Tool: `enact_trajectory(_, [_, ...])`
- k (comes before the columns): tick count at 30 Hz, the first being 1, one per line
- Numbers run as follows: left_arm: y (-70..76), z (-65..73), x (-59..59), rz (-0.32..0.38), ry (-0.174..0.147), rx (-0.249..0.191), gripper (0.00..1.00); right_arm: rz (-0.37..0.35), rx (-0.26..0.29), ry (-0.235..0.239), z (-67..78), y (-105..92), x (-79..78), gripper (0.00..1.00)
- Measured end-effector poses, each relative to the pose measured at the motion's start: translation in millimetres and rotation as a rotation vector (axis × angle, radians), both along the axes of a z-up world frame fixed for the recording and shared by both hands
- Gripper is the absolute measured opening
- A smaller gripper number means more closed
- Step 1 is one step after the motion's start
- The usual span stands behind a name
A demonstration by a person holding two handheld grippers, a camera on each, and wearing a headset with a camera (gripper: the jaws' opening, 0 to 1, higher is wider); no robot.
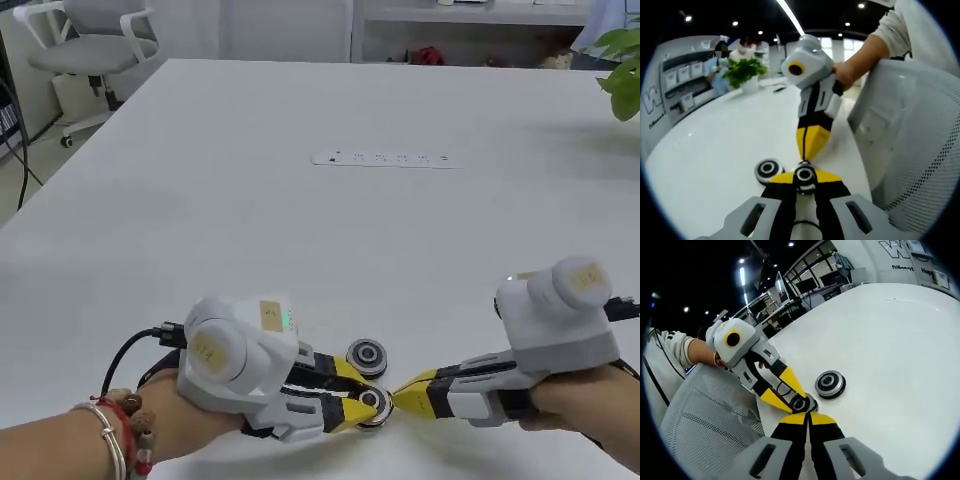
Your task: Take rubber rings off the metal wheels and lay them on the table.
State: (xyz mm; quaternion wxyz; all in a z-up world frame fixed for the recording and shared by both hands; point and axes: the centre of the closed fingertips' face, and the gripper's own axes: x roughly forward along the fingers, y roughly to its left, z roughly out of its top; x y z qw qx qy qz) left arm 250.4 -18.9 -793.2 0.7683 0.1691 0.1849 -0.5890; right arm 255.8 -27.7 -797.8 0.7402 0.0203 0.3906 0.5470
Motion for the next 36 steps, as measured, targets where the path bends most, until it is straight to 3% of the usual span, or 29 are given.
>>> enact_trajectory(5, [0.1, 0.1, -0.3, -0.002, 0.001, 0.000, 0.14, 0.017, -0.019, -0.028, 2.8, 3.6, -2.9, 0.00])
enact_trajectory(36, [-2.1, 0.3, -1.6, -0.002, -0.003, 0.005, 0.14, 0.053, 0.018, -0.042, 11.2, 9.8, -7.9, 0.00])
